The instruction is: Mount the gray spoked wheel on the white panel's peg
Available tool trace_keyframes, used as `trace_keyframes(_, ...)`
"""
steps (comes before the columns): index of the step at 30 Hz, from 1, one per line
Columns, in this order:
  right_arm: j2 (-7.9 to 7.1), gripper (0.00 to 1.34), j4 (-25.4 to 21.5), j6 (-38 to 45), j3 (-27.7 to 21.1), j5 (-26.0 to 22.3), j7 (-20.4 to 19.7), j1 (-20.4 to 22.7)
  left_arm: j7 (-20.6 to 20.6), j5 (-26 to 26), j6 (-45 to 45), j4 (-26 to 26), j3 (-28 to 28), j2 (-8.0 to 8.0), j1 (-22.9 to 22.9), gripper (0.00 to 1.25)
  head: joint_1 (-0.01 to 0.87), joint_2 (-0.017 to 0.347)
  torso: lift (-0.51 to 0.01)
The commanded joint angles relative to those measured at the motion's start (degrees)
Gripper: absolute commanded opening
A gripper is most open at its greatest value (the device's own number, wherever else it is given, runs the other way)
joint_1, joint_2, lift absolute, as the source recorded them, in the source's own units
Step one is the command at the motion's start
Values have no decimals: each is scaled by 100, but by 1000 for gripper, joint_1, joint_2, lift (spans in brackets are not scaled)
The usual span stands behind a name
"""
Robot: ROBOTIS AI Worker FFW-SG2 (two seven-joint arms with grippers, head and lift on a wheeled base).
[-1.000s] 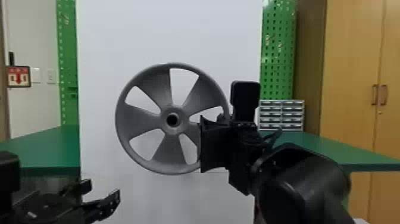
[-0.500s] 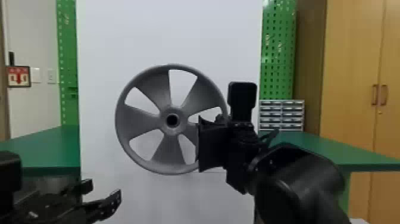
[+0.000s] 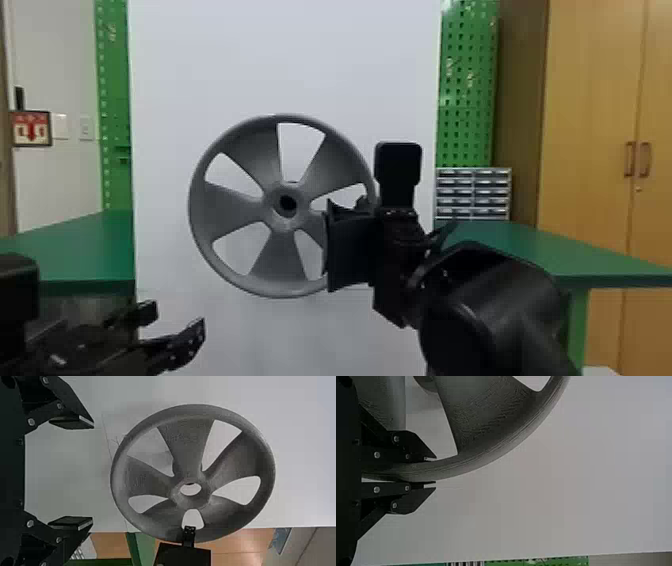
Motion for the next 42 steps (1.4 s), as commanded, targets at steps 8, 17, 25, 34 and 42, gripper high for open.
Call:
trace_keyframes(8, -18, 124, 69, -12, -23, 8, -70, -27, 0, 16, 0, 18, -46, 24, -39, 845, 91, -8, -483)
trace_keyframes(17, -18, 124, 157, -38, -67, 17, -96, -35, 0, 25, 0, 26, -55, 33, -39, 845, 91, -8, -483)
trace_keyframes(25, -26, 124, 201, -73, -67, 26, -87, -35, 0, 33, 0, 35, -64, 42, -48, 845, 91, -8, -483)
trace_keyframes(34, 9, 124, 315, -126, 4, 44, -87, -97, 0, 33, 0, 35, -73, 42, -48, 845, 91, -8, -483)
trace_keyframes(42, 9, 124, 376, -170, 39, 88, -87, -159, 0, 42, 0, 53, -81, 42, -57, 845, 91, -8, -483)
